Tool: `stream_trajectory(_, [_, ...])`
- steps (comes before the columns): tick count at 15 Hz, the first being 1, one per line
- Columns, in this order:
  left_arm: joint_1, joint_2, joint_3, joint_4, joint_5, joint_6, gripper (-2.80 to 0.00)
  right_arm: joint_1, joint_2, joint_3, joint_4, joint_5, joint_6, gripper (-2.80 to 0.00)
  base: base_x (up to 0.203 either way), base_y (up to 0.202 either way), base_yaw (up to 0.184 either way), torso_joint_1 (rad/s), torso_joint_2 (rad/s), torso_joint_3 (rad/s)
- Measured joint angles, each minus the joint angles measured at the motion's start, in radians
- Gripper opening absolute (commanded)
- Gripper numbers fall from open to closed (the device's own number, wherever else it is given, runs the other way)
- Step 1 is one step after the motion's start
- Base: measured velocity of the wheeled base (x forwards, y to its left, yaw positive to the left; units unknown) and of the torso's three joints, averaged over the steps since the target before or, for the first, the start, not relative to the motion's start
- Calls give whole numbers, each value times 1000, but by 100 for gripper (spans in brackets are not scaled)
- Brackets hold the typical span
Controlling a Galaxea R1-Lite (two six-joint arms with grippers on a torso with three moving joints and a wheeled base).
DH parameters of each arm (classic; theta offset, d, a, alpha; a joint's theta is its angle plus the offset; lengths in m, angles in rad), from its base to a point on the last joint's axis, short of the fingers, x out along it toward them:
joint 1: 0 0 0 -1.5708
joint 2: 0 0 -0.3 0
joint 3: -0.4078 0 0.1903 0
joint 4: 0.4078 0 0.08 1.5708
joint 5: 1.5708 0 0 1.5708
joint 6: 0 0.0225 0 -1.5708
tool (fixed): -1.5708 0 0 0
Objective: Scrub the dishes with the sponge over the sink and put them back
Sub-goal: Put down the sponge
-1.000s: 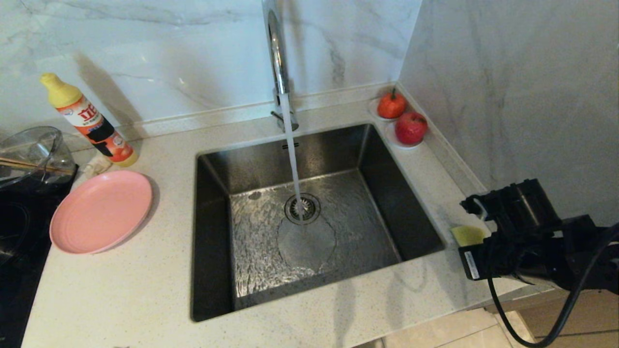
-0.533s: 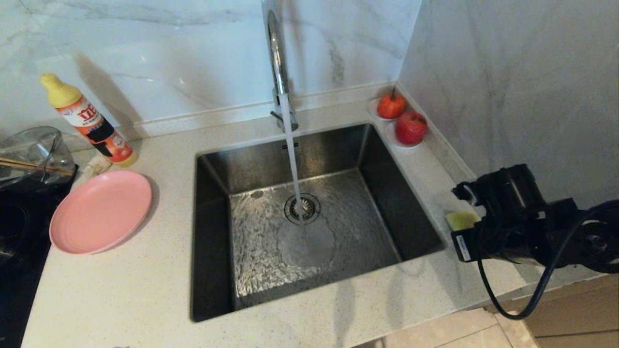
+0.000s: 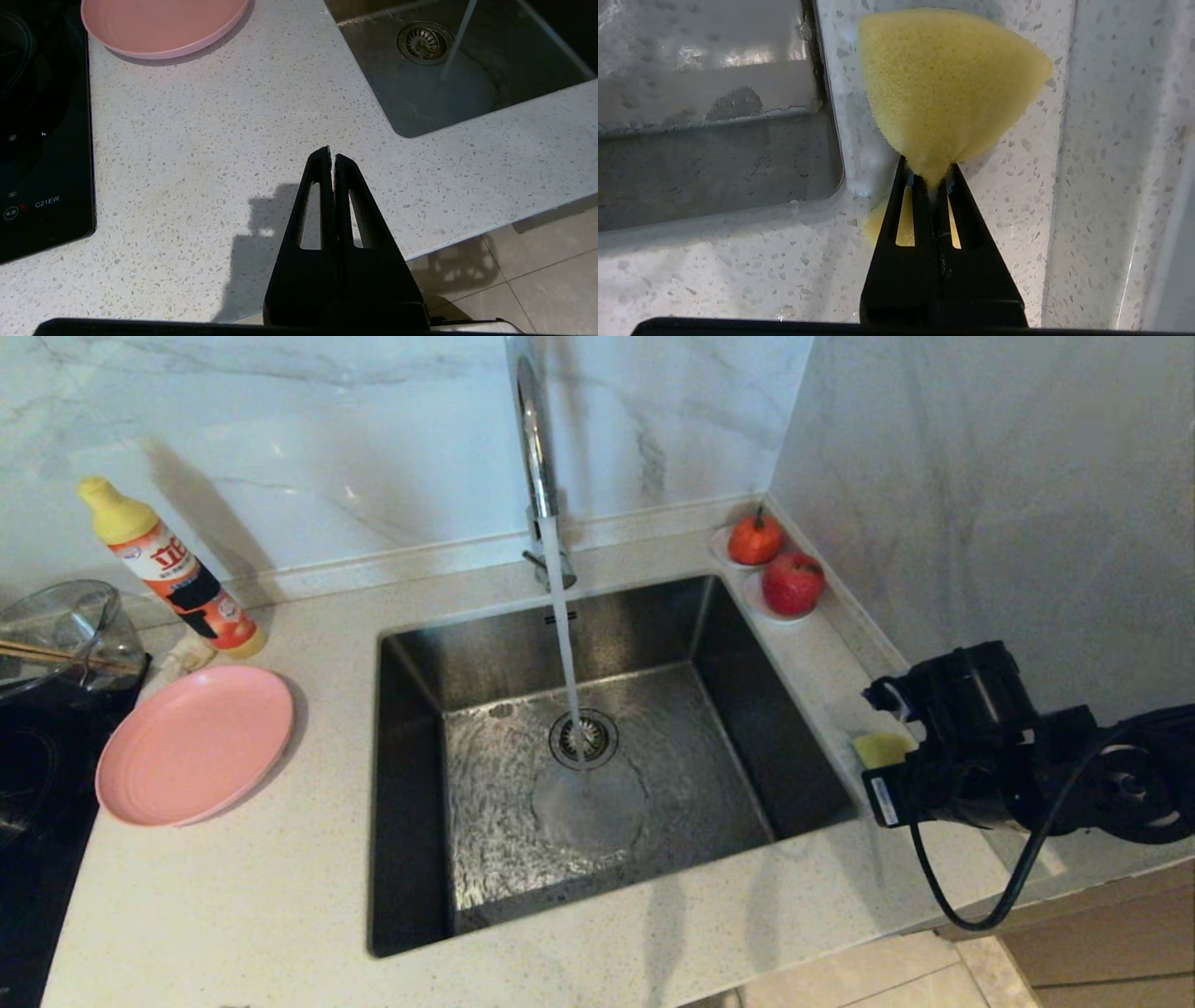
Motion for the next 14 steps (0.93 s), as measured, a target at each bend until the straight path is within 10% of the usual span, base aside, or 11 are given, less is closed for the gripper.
stream_trajectory(1, [0, 0, 0, 0, 0, 0, -280, 2, 1, -1, 0, 0, 0, 0, 0, 0, 0, 0, 0, 0])
stream_trajectory(14, [0, 0, 0, 0, 0, 0, -280, 14, -25, -26, 3, -19, -12, 0, 0, 0, 0, 0, 0, 0])
